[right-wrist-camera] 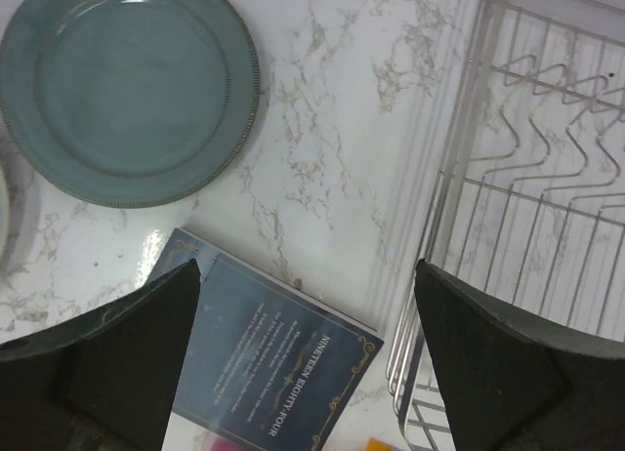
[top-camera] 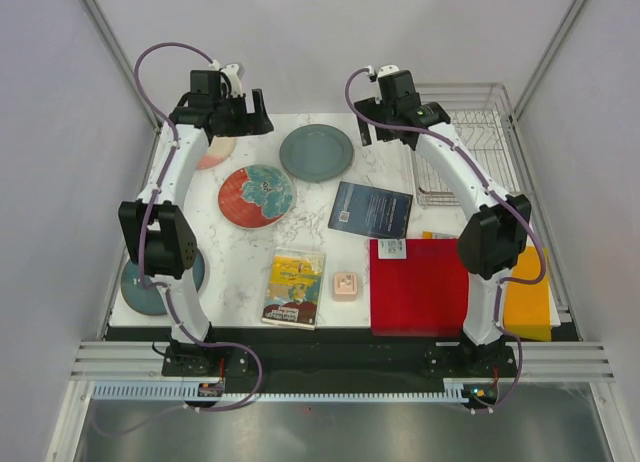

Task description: Load the plates into the dish rack

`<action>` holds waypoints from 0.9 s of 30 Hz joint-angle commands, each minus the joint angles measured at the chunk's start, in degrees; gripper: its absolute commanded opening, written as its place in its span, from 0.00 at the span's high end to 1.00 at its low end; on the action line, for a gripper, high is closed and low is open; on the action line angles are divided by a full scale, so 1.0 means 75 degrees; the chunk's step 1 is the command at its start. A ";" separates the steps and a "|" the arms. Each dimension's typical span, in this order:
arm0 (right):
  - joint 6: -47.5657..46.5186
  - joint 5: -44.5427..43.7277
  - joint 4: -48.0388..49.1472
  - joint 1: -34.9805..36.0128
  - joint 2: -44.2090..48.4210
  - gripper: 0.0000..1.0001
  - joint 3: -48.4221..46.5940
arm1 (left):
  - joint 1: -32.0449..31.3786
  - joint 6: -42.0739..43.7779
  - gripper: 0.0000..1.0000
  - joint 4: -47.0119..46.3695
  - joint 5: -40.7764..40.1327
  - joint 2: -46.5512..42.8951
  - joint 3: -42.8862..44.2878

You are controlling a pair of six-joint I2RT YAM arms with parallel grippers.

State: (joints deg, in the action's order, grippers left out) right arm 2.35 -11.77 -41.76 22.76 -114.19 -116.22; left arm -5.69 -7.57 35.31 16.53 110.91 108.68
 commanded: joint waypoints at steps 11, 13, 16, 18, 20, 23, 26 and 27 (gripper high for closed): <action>0.1198 0.5137 0.1782 -0.0164 -0.1649 0.03 -0.0805 | 0.0090 -0.0244 0.05 -0.0748 0.0643 0.0881 0.0557; 0.1549 0.5832 0.1935 -0.0153 -0.1731 0.04 -0.0641 | 0.0593 -0.0419 0.09 -0.0584 0.0946 0.0461 -0.0002; 0.1878 0.6700 0.2192 -0.0059 -0.1883 0.07 -0.0162 | 0.1528 -0.0712 0.14 -0.0525 0.1825 -0.0184 -0.1336; 0.1901 0.7018 0.2251 0.0069 -0.2012 0.07 0.0004 | 0.2045 -0.0748 0.14 -0.0525 0.2036 -0.0478 -0.1972; 0.2100 0.7205 0.2344 0.0164 -0.2152 0.08 0.0133 | 0.2305 -0.0713 0.15 -0.0513 0.2189 -0.0760 -0.2688; 0.2498 0.7370 0.2567 0.0351 -0.2375 0.08 0.0180 | 0.2622 -0.0643 0.16 -0.0524 0.2471 -0.0983 -0.3404; 0.2862 0.7370 0.2778 0.0515 -0.2692 0.07 0.0122 | 0.2763 -0.0537 0.16 -0.0617 0.2460 -0.0914 -0.3838; 0.2920 0.7347 0.2860 0.0574 -0.2774 0.07 0.0087 | 0.2775 -0.0560 0.16 -0.0665 0.2448 -0.0867 -0.3908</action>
State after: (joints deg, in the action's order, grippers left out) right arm 19.90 40.01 -24.77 25.61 -132.16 -115.37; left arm 16.58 -11.07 31.18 30.70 106.32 82.00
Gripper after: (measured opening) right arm 0.925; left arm 0.844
